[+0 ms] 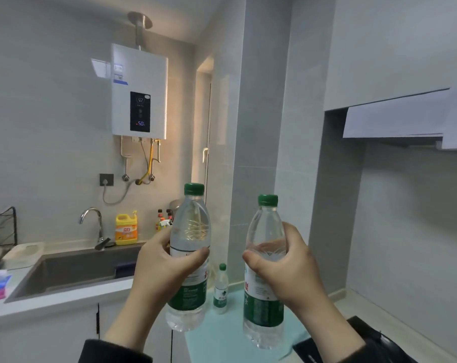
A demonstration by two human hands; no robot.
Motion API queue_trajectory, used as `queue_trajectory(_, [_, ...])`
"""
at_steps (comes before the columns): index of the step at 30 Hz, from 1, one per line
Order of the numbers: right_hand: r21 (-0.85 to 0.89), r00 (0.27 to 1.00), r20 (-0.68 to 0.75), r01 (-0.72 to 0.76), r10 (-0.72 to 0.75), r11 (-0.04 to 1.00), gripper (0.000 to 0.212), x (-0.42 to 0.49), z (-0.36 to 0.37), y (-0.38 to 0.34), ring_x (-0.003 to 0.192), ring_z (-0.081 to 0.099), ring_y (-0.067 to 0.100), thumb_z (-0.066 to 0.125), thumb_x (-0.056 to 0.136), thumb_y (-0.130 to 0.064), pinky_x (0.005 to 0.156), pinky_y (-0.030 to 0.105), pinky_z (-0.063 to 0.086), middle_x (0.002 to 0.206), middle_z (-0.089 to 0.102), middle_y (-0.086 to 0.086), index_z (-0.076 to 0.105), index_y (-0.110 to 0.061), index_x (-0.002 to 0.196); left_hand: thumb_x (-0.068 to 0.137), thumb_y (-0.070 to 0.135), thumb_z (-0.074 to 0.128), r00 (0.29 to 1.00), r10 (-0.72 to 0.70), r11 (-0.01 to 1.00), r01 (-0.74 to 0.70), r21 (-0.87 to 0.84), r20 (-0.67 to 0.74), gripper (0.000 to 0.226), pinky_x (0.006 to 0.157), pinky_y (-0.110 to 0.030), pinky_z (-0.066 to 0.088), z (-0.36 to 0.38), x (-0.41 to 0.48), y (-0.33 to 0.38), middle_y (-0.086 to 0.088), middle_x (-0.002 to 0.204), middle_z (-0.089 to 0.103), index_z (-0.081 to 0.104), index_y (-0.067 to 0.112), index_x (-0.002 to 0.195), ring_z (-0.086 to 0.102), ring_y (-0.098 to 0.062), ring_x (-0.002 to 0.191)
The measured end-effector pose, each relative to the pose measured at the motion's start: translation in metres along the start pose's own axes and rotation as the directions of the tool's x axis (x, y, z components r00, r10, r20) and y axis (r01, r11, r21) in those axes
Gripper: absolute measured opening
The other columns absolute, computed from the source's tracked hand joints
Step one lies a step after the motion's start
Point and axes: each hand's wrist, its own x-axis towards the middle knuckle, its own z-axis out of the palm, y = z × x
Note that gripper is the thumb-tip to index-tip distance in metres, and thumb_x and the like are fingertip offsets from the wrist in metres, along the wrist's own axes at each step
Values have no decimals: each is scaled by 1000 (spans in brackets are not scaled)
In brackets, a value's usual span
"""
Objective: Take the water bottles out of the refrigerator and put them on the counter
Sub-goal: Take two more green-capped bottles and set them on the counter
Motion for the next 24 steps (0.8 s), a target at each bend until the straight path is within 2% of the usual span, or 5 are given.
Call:
queue_trajectory(4, [-9,999,-5,-33,33,999,63,40,15,43,79,69,1,79,49,-61,70,31,59,87,72,-15,57,-42,104,46,49,80,999,-35,999,34,10,14,52,67,-31,54,23,34,-34,14,88,76,73,32,94,71,-5,80])
queue_trajectory(10, [-3,999,27,-33,33,999,78,110,33,107,85,68,4,76,48,-64,74,32,58,96,71,-13,56,-35,118,45,51,81,997,-76,996,77,51,-8,58,68,-30,54,68,85,-86,18,89,75,71,31,99,70,-3,80])
queue_trajectory(14, [27,997,68,-35,33,999,75,167,46,155,88,67,5,75,48,-64,73,30,56,97,69,-14,55,-38,116,50,47,85,993,-118,988,120,98,-28,55,68,-28,54,103,127,-123,23,91,73,69,33,101,69,1,83])
queue_trajectory(22, [-44,958,266,-99,107,994,79,240,102,262,97,61,8,74,50,-68,73,25,50,105,62,-18,49,-40,118,44,47,82,953,-270,936,294,195,-140,60,58,-12,51,144,172,-232,24,90,73,67,35,102,69,4,81])
queue_trajectory(24, [-86,936,312,-141,161,986,64,242,120,291,91,58,3,79,53,-64,69,19,46,100,60,-22,49,-45,107,45,44,83,936,-318,912,346,222,-152,59,54,-9,50,148,172,-266,29,90,71,66,36,101,67,8,80])
